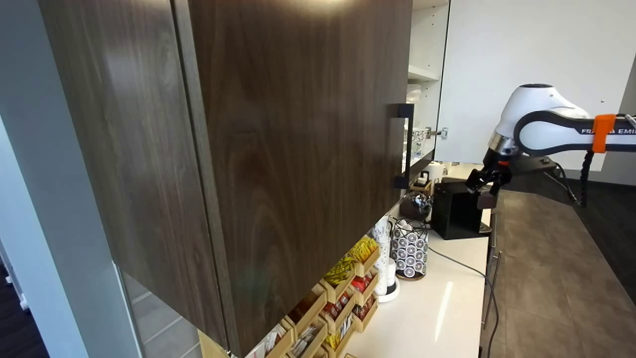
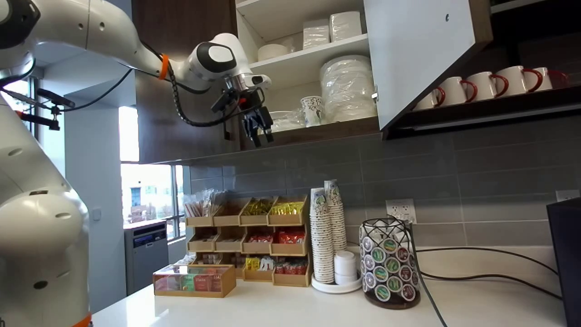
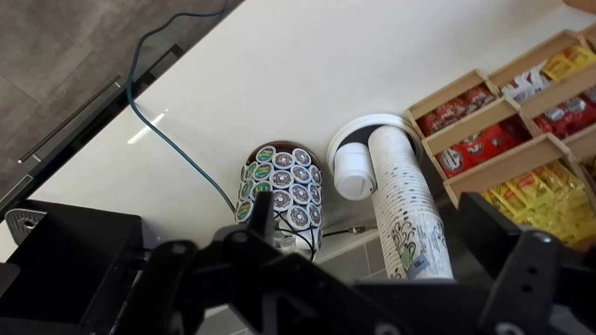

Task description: Remove the paper cup from the cabinet and put it on the counter

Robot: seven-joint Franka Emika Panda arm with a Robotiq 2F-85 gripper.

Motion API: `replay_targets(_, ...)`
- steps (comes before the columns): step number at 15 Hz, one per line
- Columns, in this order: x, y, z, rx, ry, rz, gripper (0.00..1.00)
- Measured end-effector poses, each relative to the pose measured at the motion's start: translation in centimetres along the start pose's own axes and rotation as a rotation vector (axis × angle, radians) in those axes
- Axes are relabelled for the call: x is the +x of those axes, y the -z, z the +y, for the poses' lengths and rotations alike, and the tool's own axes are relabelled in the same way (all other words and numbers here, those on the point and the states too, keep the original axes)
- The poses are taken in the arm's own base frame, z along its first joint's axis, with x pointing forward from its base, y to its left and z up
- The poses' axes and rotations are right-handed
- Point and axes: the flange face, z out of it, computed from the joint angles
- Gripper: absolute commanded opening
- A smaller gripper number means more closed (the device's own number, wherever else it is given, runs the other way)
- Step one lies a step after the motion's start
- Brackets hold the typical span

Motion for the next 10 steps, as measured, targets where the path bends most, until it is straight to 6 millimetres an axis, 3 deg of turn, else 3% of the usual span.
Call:
replay_targets(3, 2.0, 1.7, 0.4, 0.063, -0.129, 0.083, 1.00)
replay_targets(10, 9.6, 7.6, 1.5, 0.226, -0.370, 0.372, 1.00)
